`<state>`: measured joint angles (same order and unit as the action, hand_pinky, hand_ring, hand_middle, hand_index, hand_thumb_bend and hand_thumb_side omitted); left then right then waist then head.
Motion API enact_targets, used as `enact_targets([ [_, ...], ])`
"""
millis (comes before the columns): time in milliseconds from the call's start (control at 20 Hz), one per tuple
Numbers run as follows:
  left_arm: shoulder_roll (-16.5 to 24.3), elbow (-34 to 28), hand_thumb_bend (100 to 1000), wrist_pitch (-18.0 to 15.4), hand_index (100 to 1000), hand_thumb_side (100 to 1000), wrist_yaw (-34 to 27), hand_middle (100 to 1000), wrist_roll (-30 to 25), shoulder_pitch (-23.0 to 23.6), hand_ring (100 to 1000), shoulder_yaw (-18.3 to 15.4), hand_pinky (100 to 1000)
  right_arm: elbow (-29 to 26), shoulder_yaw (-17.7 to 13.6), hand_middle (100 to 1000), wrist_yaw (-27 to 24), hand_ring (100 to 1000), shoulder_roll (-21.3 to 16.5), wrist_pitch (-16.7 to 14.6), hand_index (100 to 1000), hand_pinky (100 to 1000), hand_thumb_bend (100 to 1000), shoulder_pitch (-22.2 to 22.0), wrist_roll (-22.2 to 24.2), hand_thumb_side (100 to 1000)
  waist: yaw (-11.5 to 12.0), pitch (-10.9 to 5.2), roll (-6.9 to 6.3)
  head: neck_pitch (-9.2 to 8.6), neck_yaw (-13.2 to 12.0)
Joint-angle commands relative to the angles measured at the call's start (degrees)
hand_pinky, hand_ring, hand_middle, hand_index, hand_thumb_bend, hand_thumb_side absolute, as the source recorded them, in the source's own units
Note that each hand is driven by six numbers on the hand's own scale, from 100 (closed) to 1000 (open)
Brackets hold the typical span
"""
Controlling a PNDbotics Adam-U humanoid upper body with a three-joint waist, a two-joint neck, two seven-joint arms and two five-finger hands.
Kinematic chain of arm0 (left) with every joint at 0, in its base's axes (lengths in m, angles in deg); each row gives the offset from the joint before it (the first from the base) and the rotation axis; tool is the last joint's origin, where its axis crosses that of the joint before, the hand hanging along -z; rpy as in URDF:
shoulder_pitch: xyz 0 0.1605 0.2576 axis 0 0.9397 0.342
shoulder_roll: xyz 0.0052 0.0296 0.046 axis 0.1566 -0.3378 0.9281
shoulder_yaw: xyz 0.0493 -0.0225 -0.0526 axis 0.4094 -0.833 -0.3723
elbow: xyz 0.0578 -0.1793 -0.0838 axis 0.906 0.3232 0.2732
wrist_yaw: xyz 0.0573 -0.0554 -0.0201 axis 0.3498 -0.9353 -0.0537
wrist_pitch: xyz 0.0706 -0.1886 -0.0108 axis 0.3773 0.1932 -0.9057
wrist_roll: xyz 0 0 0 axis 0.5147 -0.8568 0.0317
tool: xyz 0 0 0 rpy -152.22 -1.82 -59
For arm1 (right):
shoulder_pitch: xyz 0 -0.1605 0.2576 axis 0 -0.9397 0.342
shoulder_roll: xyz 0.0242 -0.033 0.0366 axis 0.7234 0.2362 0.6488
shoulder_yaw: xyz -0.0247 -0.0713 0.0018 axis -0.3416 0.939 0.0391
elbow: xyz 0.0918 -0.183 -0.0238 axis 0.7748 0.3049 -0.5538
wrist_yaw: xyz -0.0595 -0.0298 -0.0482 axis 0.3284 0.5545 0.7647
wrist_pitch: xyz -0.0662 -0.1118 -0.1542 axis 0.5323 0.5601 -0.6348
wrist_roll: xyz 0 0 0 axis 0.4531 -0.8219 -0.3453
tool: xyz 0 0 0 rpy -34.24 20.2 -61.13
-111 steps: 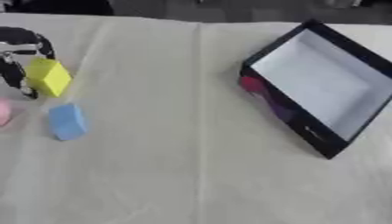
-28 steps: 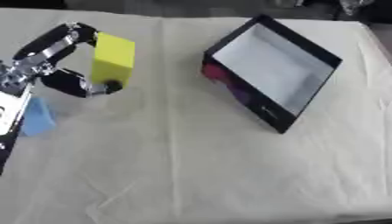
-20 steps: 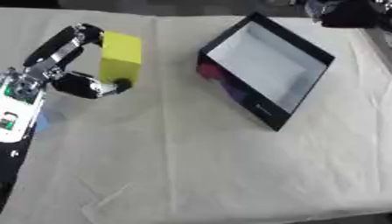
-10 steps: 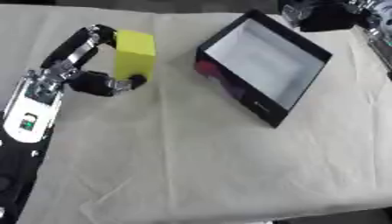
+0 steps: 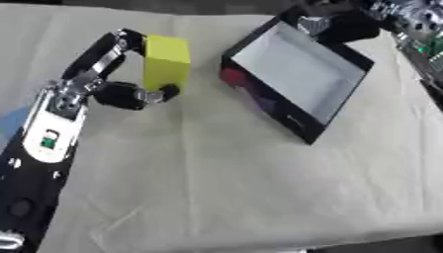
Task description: Pick up the objects with one hand, pass them to the other hand, and then place them into the box on the other side of the table.
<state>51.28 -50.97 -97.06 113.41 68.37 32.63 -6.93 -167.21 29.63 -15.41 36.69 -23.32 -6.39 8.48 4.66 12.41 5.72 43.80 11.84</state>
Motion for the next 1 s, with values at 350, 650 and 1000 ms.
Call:
enact_targets([
  [350, -1.62, -1.2, 100, -3.24, 501, 281, 6.2, 462, 4.05, -1.68, 567, 0.61, 738, 1.68, 0.24, 985, 2.52, 1000, 0.22, -2.57, 1000, 836, 100, 2.68, 8.07, 305, 1.69, -0.89, 0.75, 0.32, 0.87],
  [650, -2.95, -0.53, 100, -5.03, 500, 290, 7.73, 460, 5.37, -1.96, 564, 1.24, 736, 3.3, 0.5, 987, 2.43, 1000, 1.24, -2.62, 1000, 834, 100, 4.1, 10.07, 306, 4.05, -0.91, 1.27, 0.26, 2.2],
  [1000, -4.55, 0.19, 100, -5.31, 498, 331, 8.06, 450, 6.07, -2.1, 555, 1.24, 728, 4.84, 0.82, 988, 2.83, 1000, 2.39, -2.61, 1000, 831, 100, 4.76, 10.63, 314, 5.41, -1.06, 1.71, 0.31, 3.61],
])
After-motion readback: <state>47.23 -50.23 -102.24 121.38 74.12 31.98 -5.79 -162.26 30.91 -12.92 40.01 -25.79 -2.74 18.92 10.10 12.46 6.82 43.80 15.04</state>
